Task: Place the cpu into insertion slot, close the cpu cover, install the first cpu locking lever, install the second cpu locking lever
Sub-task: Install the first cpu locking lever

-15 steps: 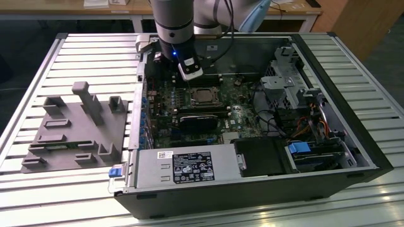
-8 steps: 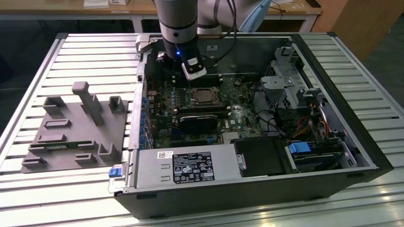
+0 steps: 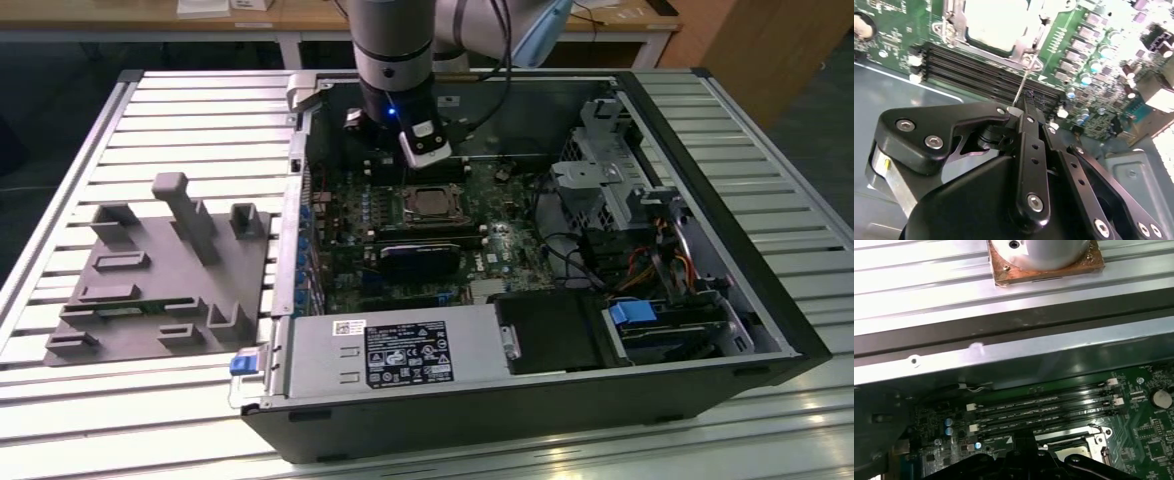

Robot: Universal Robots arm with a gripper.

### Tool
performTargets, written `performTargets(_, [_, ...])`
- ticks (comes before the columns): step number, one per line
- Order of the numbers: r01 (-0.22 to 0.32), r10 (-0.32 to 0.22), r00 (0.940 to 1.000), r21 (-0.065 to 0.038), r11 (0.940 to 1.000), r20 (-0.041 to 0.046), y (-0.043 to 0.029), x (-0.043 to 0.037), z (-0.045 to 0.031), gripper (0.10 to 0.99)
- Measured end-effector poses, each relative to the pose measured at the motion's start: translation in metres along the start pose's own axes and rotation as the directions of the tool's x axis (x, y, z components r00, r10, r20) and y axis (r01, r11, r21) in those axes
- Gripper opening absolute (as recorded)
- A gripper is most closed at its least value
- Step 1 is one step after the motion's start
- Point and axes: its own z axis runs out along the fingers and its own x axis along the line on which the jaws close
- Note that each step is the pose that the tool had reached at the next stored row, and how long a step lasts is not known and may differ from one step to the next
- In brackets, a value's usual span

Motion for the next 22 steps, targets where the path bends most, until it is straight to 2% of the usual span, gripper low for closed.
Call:
performTargets(5, [0.000, 0.000, 1.0000, 0.000, 1.0000, 0.0000, 0.0023, -0.0106, 0.0009, 0.102])
performTargets(12, [0.000, 0.000, 1.0000, 0.000, 1.0000, 0.0008, 0.0026, -0.0117, 0.0011, 0.102])
performTargets(13, [0.002, -0.002, 1.0000, -0.001, 1.0000, 0.0056, 0.0024, -0.0114, 0.0015, 0.102])
performTargets(15, [0.006, -0.006, 0.9998, -0.004, 1.0000, 0.0210, 0.0020, -0.0108, 0.0025, 0.102])
performTargets(18, [0.009, -0.009, 0.9995, -0.007, 0.9999, 0.0307, 0.0013, -0.0108, 0.0042, 0.102])
performTargets(22, [0.016, -0.015, 0.9984, -0.013, 0.9998, 0.0551, 0.0006, -0.0108, 0.0058, 0.102])
